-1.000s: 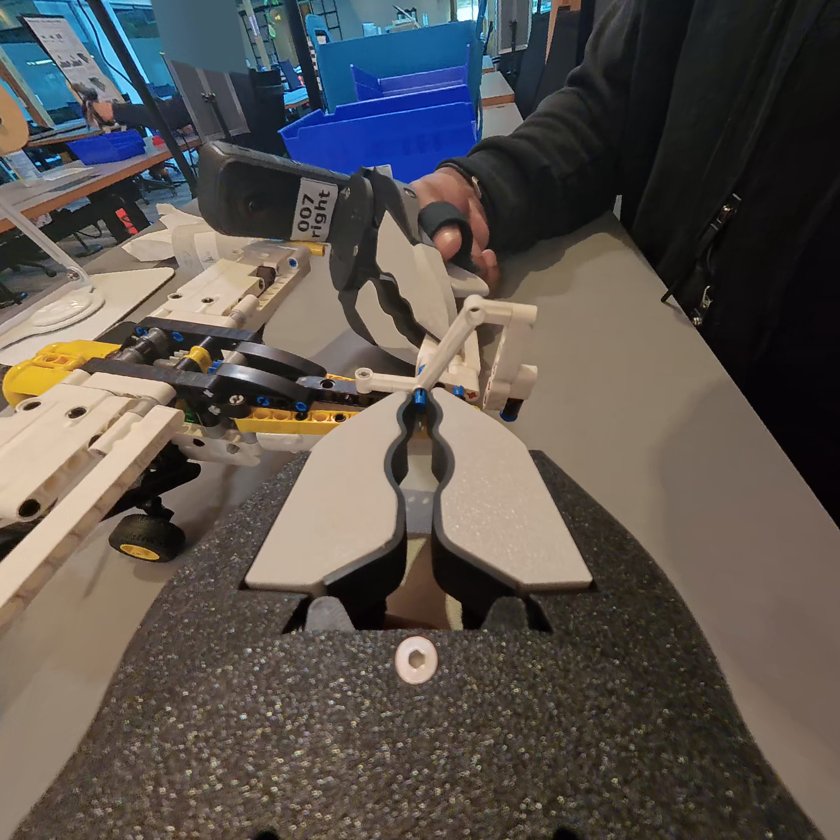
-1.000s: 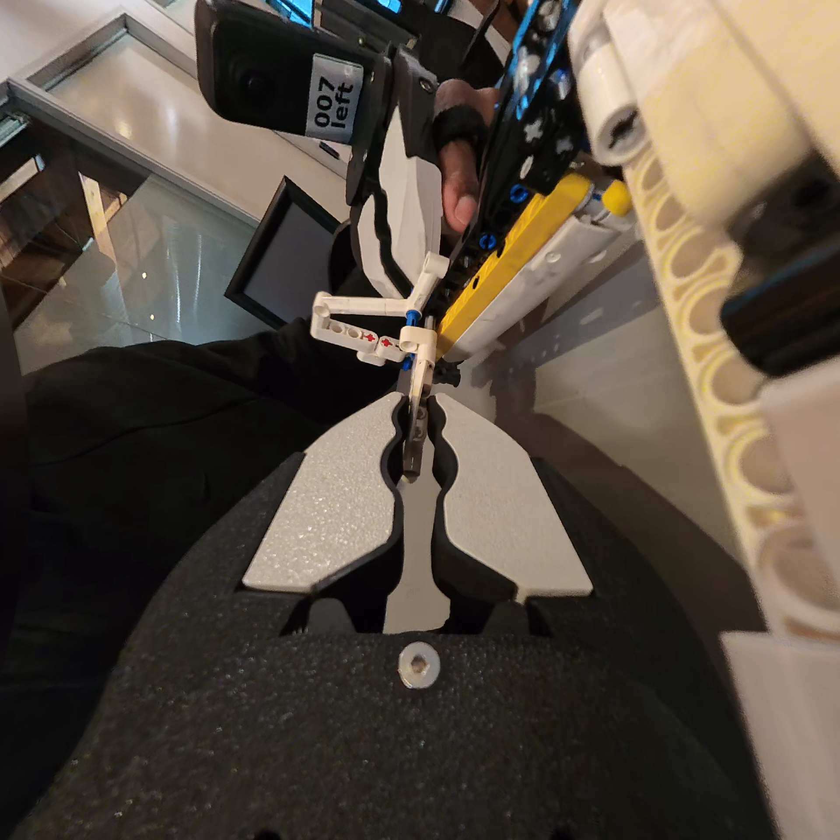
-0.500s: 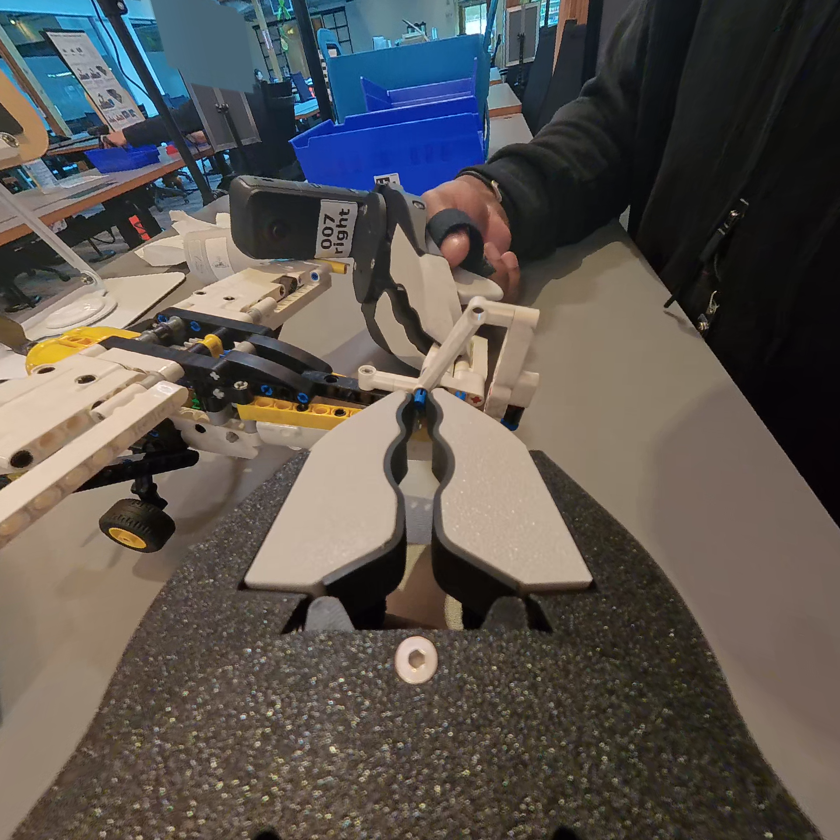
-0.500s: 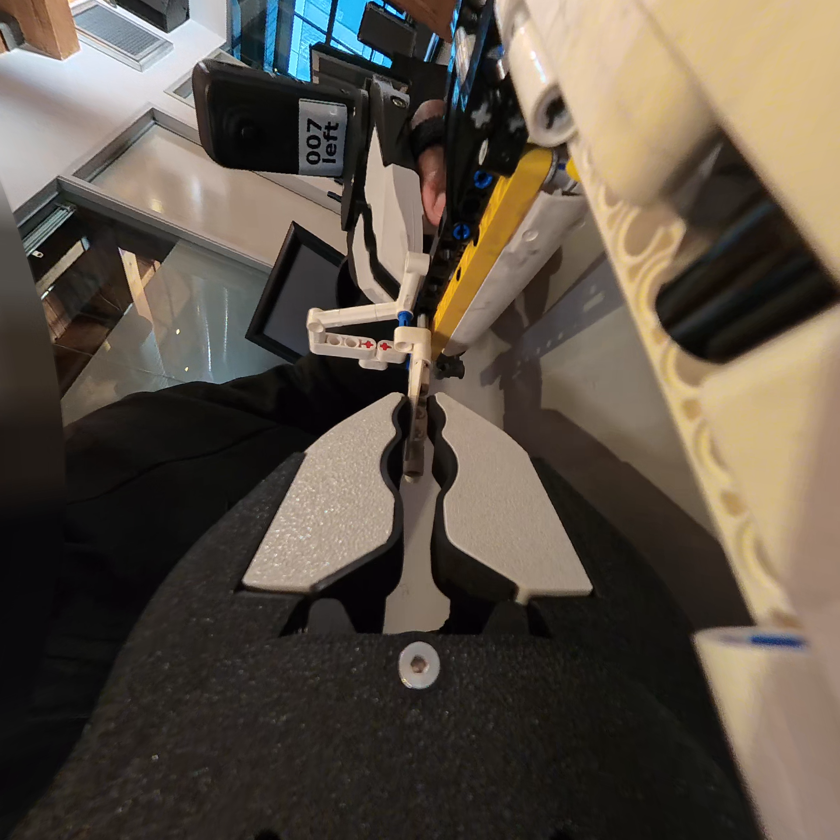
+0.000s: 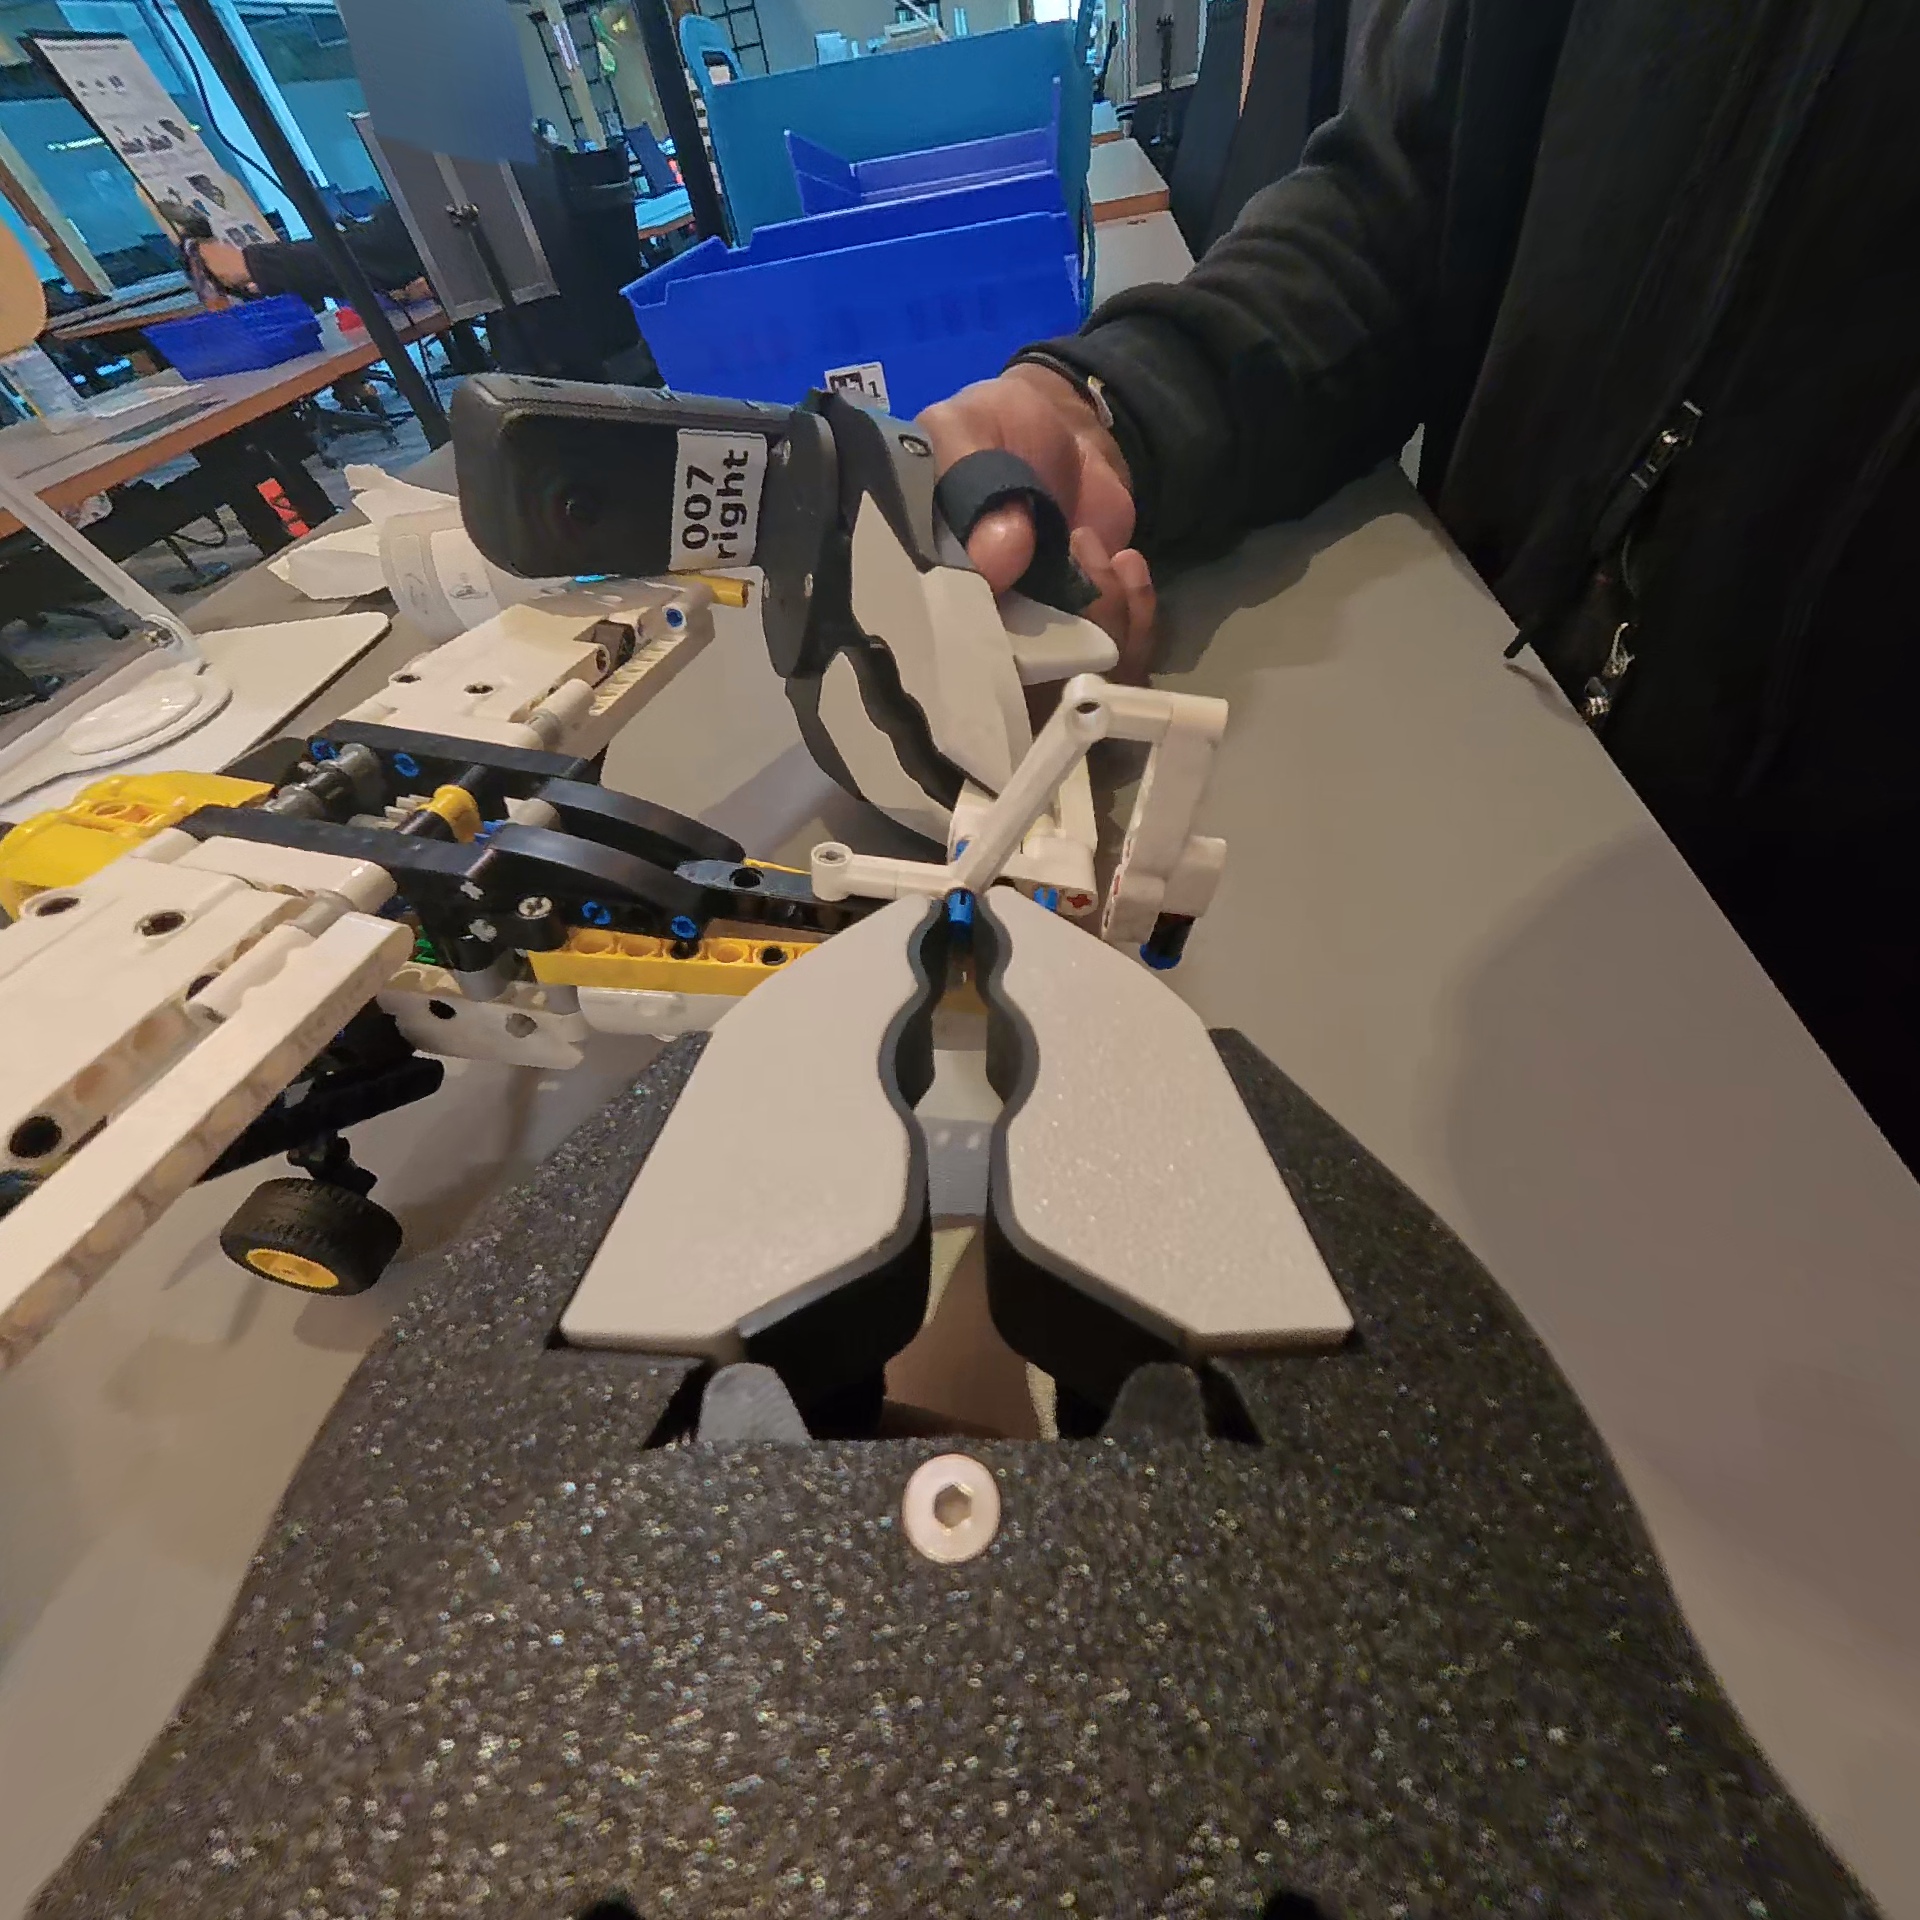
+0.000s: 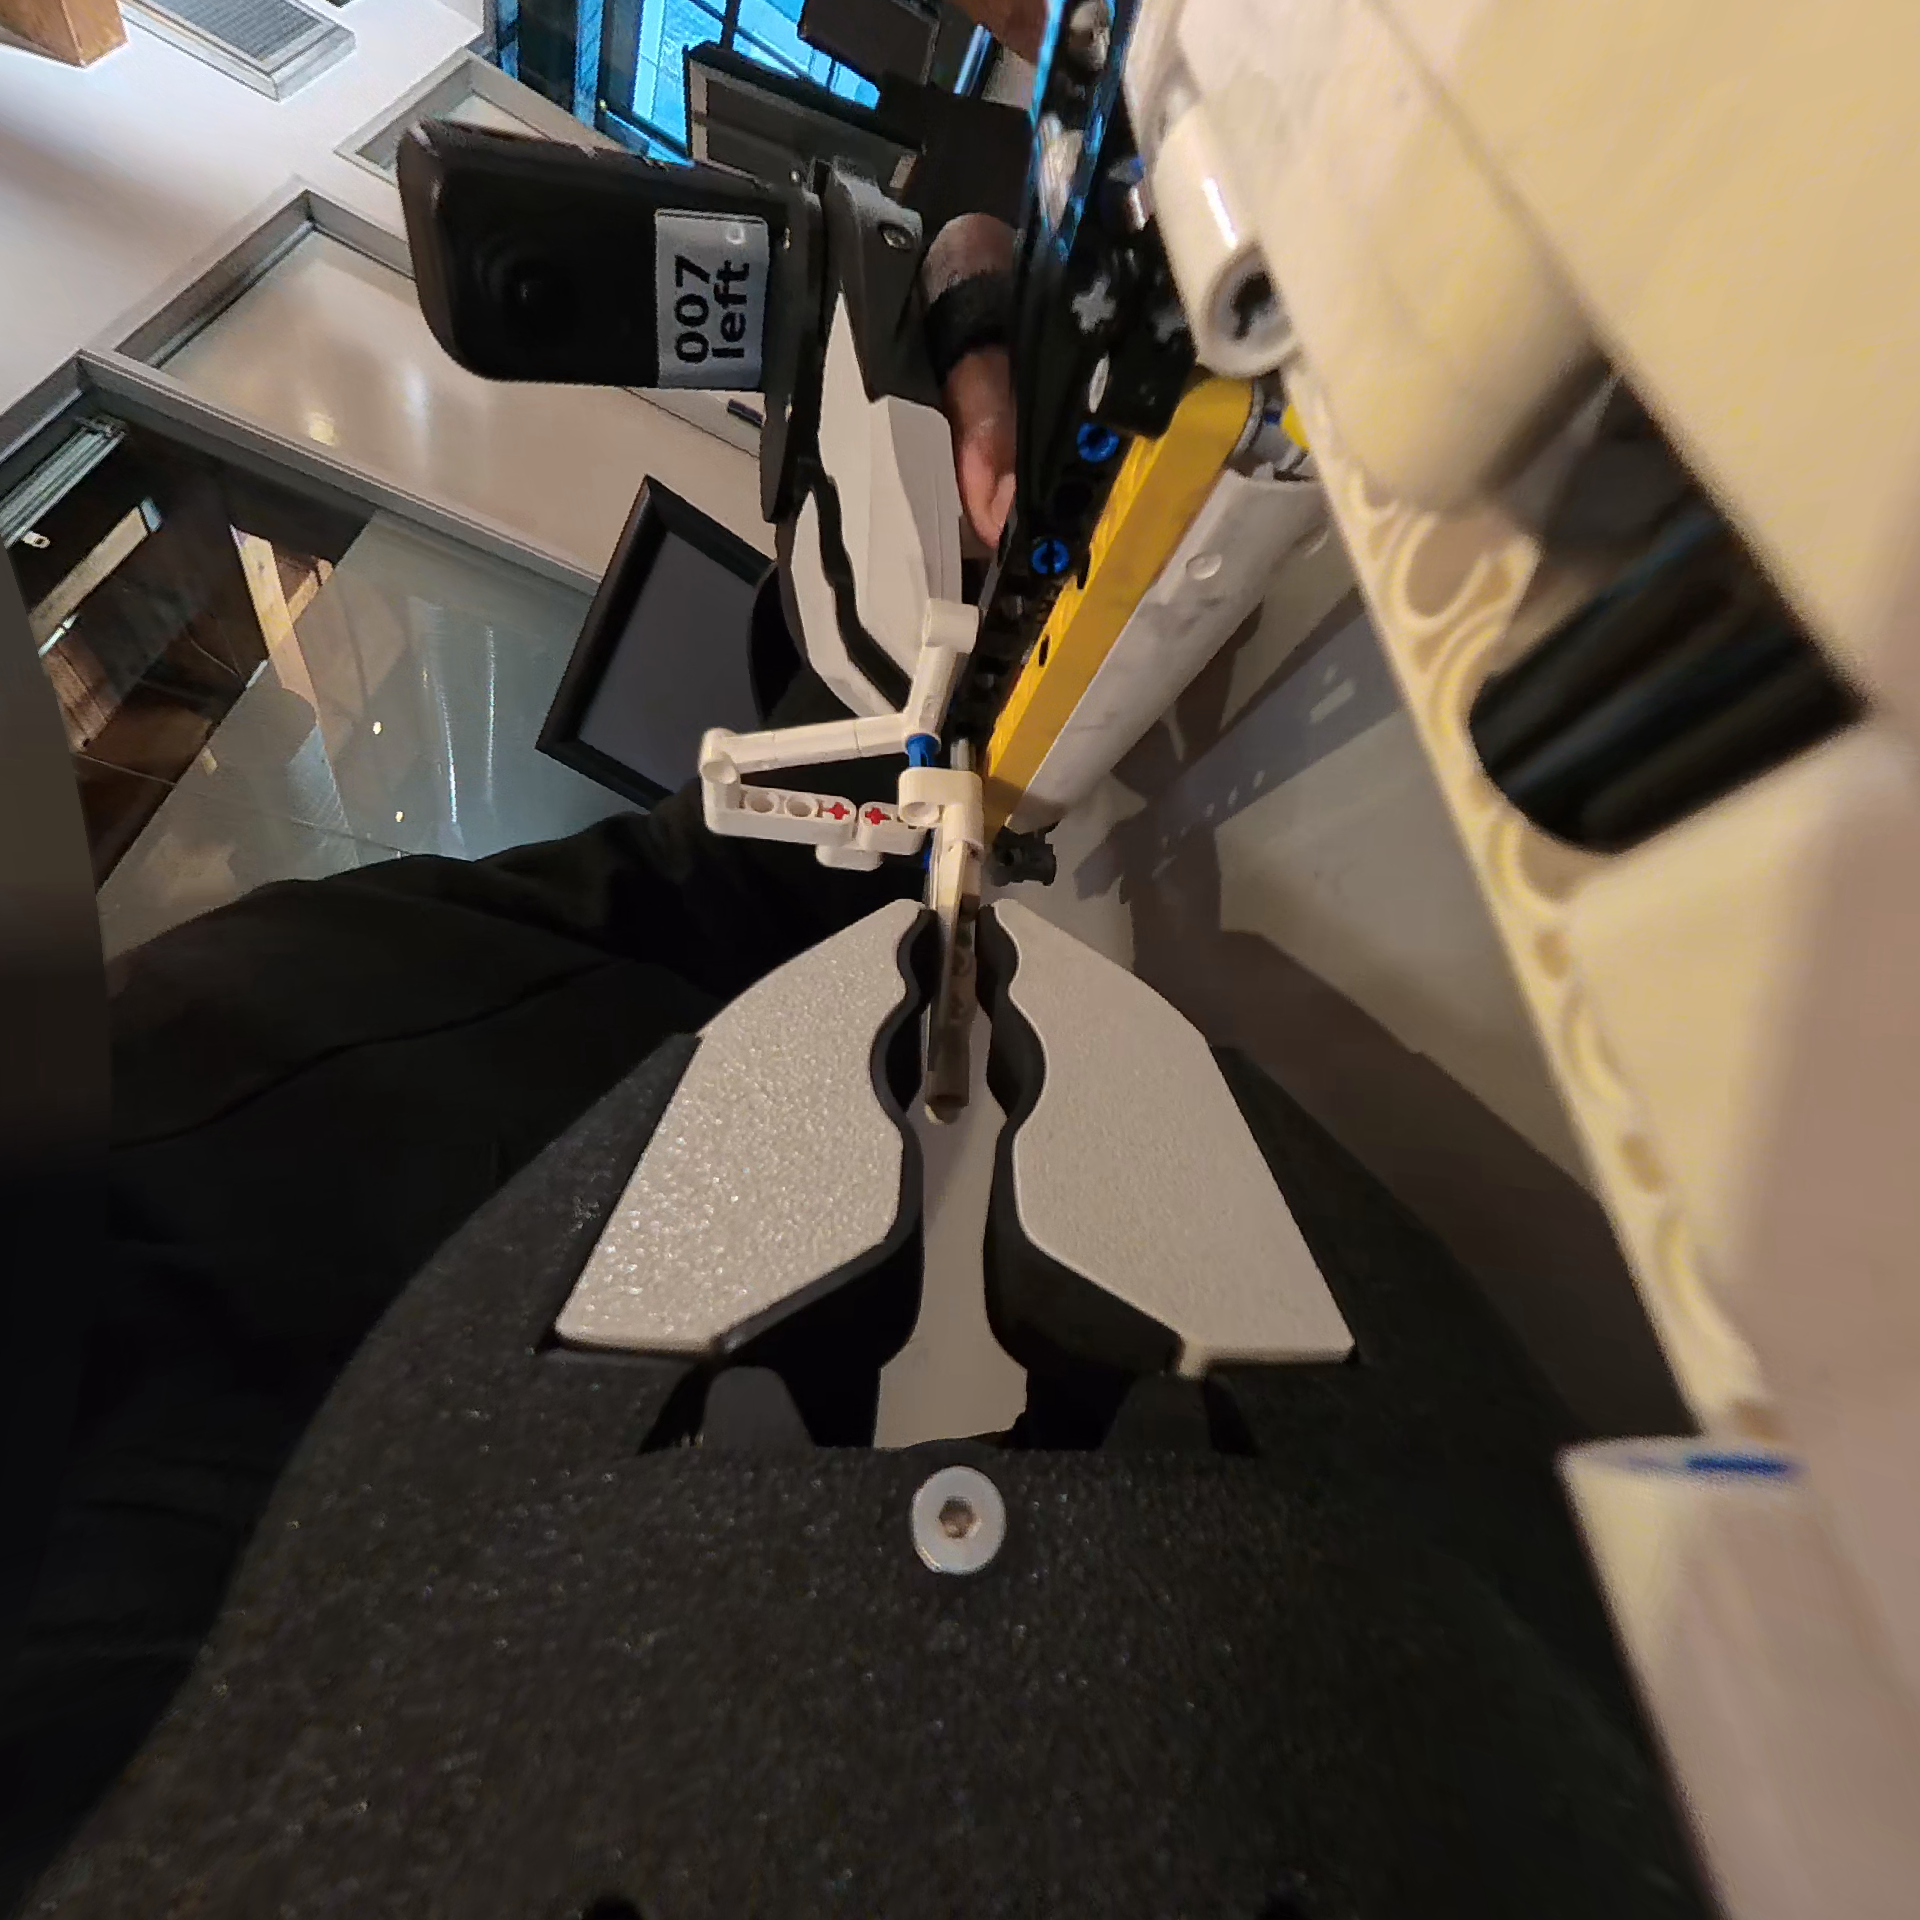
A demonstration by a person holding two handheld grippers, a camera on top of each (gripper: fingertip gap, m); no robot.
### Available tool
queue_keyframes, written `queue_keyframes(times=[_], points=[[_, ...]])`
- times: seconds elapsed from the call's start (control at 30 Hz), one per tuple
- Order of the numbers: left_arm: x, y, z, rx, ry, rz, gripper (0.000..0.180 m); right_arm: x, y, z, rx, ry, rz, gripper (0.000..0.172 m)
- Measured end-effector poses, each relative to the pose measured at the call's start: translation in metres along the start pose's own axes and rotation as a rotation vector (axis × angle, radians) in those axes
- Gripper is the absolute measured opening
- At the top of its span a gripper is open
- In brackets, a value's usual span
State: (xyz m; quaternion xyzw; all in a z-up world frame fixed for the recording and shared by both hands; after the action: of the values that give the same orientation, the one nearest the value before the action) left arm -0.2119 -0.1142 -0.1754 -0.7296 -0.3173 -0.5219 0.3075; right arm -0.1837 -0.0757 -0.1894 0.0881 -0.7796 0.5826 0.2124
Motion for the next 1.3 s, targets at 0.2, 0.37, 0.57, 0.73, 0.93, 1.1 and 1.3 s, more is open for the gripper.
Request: queue_keyframes(times=[0.2,0.37,0.57,0.73,0.93,1.1,1.3], points=[[0.001,0.001,0.000,0.004,0.003,0.013,0.004,0.001,0.002,0.002,-0.015,-0.004,0.004,0.006],[0.004,0.002,0.001,0.009,0.023,0.032,0.004,0.001,0.003,0.004,-0.011,0.000,0.039,0.006],[0.004,0.004,0.001,0.025,0.021,0.061,0.004,0.000,0.001,0.003,0.005,0.011,0.051,0.006],[0.002,0.007,0.003,0.032,-0.002,0.112,0.004,-0.004,0.002,0.004,-0.007,0.010,0.081,0.006],[0.001,0.002,0.002,0.074,-0.007,0.114,0.005,-0.002,0.002,0.003,-0.016,0.017,0.067,0.007],[-0.006,0.006,0.010,0.038,-0.079,0.124,0.004,0.001,0.006,0.005,-0.059,0.029,0.041,0.007],[-0.010,0.004,0.012,0.043,-0.114,0.116,0.004,0.002,0.011,0.005,-0.097,0.018,0.019,0.008]])
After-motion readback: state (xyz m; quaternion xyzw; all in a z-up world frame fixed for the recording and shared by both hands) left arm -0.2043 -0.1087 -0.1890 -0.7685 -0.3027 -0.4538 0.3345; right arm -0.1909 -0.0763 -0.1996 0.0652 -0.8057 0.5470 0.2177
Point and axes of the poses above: each gripper's, where its closed fingertips meet, z out along the fingers, x out of its top, y = z × x across the jaws, the point moved 1 cm from there along -z, back along the fingers, and after that the axes turned 6 degrees about -x, right-handed, at the moved point
